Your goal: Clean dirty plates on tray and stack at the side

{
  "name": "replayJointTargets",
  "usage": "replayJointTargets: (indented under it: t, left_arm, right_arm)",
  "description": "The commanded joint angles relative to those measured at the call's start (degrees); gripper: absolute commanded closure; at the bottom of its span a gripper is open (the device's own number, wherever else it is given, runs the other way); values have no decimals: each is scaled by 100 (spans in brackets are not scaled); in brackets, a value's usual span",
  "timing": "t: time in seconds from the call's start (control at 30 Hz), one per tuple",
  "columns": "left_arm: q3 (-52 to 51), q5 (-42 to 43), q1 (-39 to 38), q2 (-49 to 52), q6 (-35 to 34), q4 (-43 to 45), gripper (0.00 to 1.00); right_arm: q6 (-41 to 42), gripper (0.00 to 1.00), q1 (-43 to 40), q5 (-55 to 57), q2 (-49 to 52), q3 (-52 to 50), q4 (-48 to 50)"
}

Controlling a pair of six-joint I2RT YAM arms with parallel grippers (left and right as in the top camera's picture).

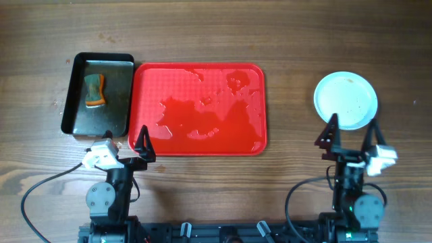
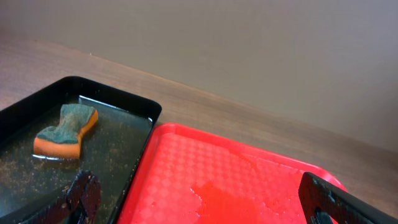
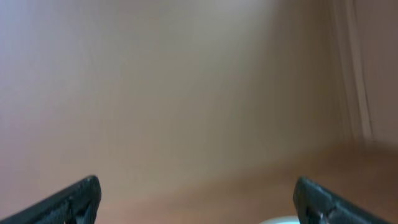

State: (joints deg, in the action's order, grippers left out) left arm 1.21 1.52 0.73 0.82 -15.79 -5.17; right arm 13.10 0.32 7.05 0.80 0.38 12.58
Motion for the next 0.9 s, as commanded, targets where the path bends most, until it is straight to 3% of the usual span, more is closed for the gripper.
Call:
replayJointTargets:
  t: [0.0, 0.1, 0.87]
  left_arm:
    - [-48, -55, -26, -50, 76, 4, 0]
    - [-48, -55, -26, -50, 76, 4, 0]
    - [-46, -55, -26, -50, 76, 4, 0]
  right_arm:
    - [-101, 0, -31, -245, -61, -11, -566]
    - [-107, 0, -31, -299, -61, -11, -1200]
    - [-94, 0, -28, -413, -52, -9, -1189]
